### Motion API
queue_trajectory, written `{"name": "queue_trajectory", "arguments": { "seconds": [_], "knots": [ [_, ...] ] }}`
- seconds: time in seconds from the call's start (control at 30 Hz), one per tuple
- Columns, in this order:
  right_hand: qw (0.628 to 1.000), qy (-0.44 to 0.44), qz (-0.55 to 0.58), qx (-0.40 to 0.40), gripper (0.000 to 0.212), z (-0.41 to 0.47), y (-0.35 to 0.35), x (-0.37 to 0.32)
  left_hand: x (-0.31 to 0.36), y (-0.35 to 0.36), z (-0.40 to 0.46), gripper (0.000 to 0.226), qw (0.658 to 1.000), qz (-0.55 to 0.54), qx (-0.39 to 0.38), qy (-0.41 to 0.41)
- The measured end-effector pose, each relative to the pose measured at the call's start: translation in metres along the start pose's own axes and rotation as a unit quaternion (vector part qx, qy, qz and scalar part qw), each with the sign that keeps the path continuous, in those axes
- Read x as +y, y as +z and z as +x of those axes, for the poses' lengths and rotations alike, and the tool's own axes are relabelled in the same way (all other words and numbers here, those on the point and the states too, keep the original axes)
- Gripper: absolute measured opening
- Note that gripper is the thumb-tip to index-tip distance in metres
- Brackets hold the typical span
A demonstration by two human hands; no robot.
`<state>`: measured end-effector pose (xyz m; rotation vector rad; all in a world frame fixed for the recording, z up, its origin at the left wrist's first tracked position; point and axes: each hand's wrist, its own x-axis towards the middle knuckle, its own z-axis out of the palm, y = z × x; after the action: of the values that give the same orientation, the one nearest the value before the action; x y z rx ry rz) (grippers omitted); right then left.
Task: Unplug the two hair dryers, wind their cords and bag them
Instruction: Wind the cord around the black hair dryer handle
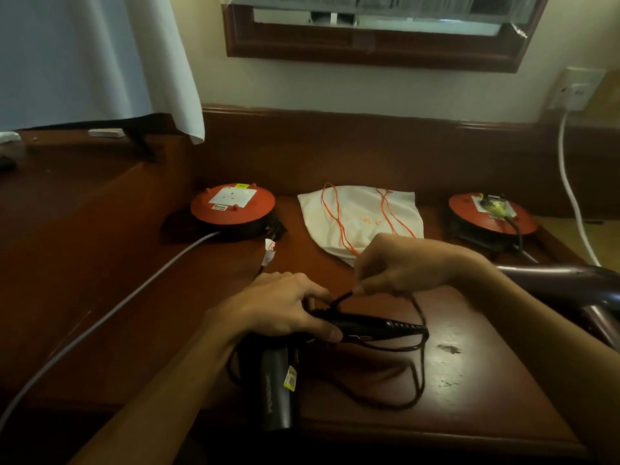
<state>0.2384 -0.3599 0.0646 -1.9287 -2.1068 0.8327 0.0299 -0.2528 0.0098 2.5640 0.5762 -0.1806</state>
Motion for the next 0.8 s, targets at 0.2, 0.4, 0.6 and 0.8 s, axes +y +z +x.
{"name": "queue_trajectory", "arguments": {
  "seconds": [0.2,0.4,0.6,0.8],
  "knots": [
    [0.992,-0.007,-0.047,0.119,0.026,-0.018,0.015,-0.016,-0.011,-0.007,0.007,0.046,0.995,-0.1,0.022,-0.009],
    [0.988,-0.075,0.12,0.061,0.031,-0.037,0.045,-0.023,-0.04,-0.013,0.007,0.046,0.94,-0.33,0.082,0.023],
    [0.986,-0.08,0.121,0.082,0.025,-0.018,0.078,0.002,-0.042,-0.014,0.003,0.042,0.93,-0.357,0.084,0.024],
    [0.985,-0.029,0.135,0.105,0.011,0.001,0.074,0.027,-0.036,-0.012,-0.002,0.039,0.927,-0.361,0.091,0.041]
  ]
}}
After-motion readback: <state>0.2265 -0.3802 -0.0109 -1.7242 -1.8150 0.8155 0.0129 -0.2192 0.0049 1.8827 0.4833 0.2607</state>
